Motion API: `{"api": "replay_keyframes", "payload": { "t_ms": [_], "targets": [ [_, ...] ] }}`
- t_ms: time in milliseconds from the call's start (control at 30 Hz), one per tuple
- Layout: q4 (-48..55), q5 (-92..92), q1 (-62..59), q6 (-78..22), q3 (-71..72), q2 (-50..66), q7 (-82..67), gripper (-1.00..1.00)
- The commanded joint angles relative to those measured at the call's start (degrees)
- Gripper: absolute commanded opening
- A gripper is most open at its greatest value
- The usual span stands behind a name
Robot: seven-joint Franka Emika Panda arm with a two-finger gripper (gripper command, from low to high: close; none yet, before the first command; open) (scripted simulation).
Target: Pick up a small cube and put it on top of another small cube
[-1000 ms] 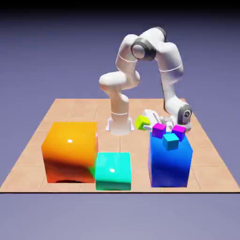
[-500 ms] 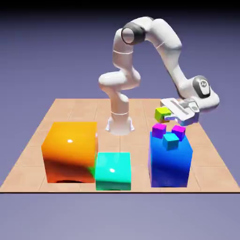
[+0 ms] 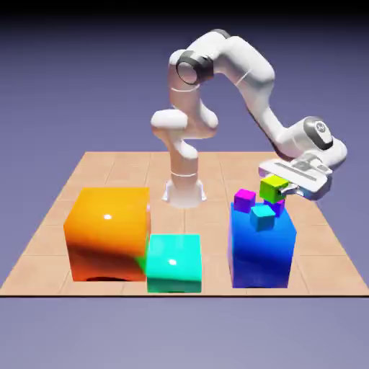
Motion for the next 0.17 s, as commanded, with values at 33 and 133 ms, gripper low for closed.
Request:
{"api": "replay_keyframes", "payload": {
  "t_ms": [33, 133],
  "targets": [
    [-1.0, -2.01, -1.65, 1.99, -1.29, 0.43, 0.65, 1.0],
    [1.25, 2.35, 2.07, -2.41, 1.61, -0.55, -0.86, 1.0]
  ]
}}
